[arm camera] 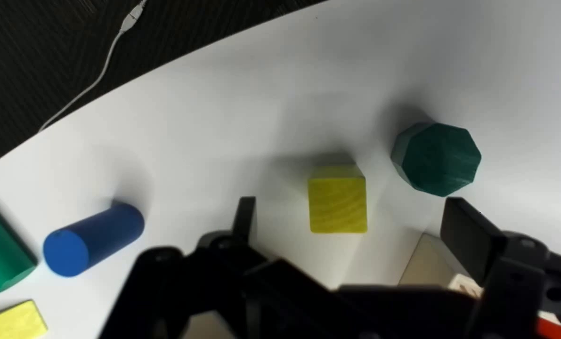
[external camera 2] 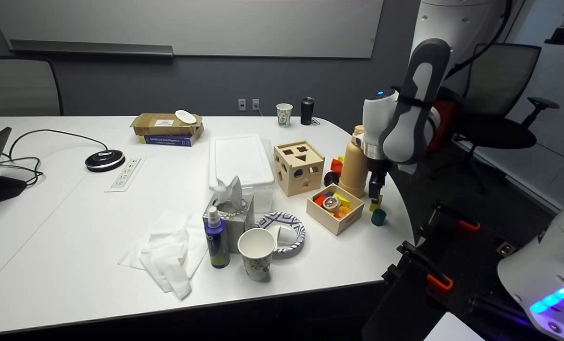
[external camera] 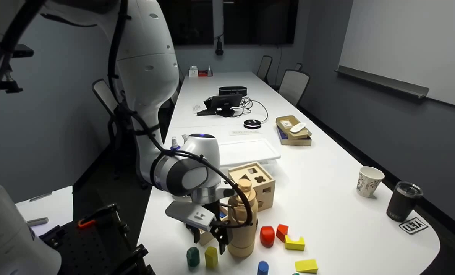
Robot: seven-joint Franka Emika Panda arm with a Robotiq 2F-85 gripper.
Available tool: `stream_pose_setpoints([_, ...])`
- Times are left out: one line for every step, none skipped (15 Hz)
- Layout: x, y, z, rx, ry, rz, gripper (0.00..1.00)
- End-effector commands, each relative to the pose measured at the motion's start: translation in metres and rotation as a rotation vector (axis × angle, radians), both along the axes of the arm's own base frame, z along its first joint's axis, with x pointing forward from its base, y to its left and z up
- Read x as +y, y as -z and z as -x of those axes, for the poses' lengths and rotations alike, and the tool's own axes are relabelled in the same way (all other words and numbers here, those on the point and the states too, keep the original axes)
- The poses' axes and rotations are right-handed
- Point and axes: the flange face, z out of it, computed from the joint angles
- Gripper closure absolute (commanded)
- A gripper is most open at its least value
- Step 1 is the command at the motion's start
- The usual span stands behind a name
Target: Pick up the yellow rectangular block and drop it in the wooden box with shapes through the square hole
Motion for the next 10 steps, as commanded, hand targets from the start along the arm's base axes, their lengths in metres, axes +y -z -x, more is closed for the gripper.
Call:
stream_pose_setpoints([0.003,0.012,0.011,0.016,0.003,0.002,0.0])
stream_pose_setpoints([0.004,0.014,0.012,0.02,-0.003,0.001,0.0])
stream_pose_setpoints([0.005,0.015,0.011,0.022,-0.005,0.002,0.0])
stream_pose_setpoints([0.005,0.018,0.01,0.02,-0.01,0.004,0.0])
stream_pose_setpoints([0.005,0.019,0.01,0.019,-0.012,0.006,0.0])
stream_pose_setpoints([0.006,0.022,0.008,0.017,-0.016,0.007,0.0])
stream_pose_setpoints([0.007,0.025,0.008,0.017,-0.018,0.007,0.0])
stream_pose_setpoints([0.008,0.028,0.008,0.019,-0.02,0.006,0.0])
stream_pose_setpoints([0.009,0.034,0.011,0.033,-0.023,0.006,0.0])
stream_pose_setpoints([0.01,0.041,0.014,0.05,-0.024,0.007,0.0])
